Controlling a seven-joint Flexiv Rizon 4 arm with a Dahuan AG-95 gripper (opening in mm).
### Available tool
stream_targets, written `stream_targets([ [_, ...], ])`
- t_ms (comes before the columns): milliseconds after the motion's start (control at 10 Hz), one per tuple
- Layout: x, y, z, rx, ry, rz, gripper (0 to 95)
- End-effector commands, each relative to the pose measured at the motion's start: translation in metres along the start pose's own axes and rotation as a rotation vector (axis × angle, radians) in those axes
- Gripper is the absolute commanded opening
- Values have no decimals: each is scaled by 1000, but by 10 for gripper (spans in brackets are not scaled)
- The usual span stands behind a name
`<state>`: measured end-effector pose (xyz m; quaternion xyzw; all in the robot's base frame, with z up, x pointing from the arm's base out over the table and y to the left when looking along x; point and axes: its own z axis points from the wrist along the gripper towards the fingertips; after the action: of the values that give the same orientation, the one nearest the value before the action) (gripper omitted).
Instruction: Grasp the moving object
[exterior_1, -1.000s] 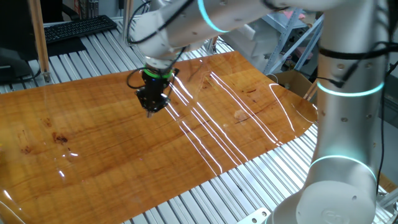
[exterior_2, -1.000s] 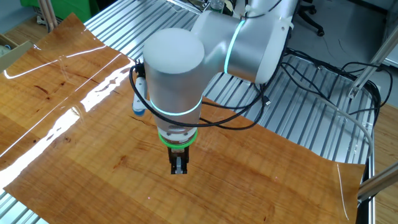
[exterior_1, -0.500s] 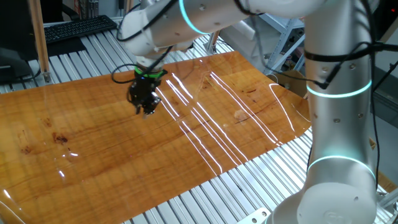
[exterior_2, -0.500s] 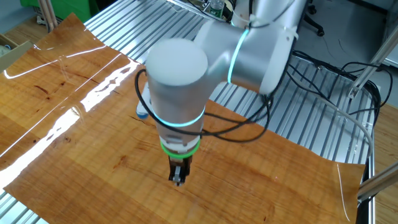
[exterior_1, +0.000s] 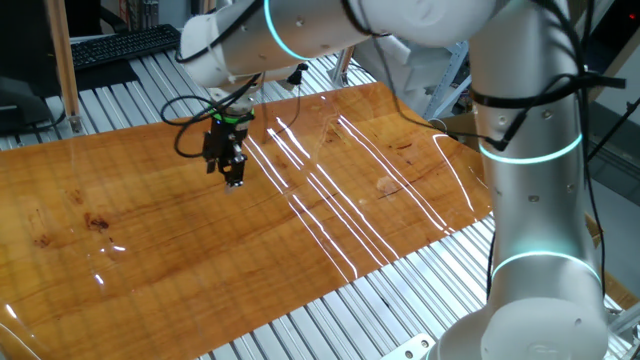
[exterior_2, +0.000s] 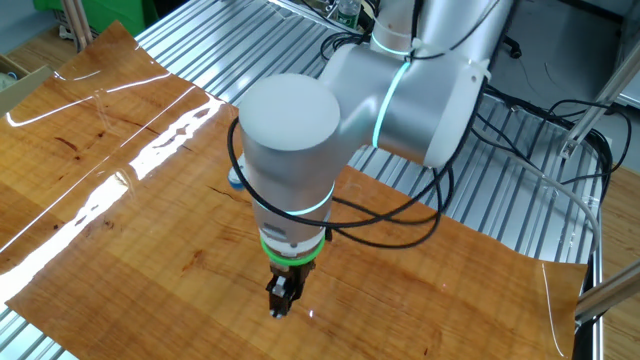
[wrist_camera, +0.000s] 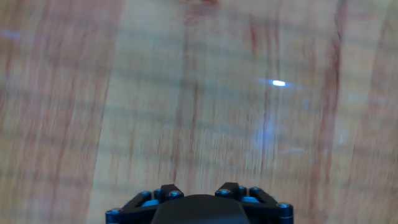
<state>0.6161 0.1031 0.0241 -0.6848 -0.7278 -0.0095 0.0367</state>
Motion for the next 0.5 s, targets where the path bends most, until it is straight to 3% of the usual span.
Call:
stream_targets([
  [100, 3, 9, 5, -23, 6, 136, 950],
  [500, 13, 18, 10, -21, 22, 166, 950],
])
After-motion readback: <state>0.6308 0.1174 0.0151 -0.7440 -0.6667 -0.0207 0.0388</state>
